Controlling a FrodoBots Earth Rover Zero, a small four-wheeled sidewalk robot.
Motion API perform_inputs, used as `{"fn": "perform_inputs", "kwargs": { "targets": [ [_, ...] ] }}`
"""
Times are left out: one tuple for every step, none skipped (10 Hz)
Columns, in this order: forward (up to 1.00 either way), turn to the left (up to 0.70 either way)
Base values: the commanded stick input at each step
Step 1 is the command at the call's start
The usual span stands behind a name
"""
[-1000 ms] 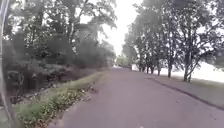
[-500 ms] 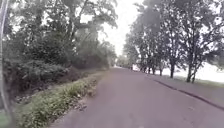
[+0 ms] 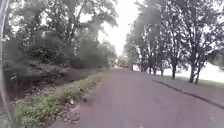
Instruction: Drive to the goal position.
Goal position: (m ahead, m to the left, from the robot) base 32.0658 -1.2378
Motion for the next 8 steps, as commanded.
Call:
{"fn": "perform_inputs", "kwargs": {
  "targets": [
    [0.70,0.01],
    [0.70,0.00],
    [0.70,-0.29],
    [0.70,-0.29],
    [0.70,-0.30],
    [0.70,-0.30],
    [0.70,-0.07],
    [0.70,0.01]
  ]
}}
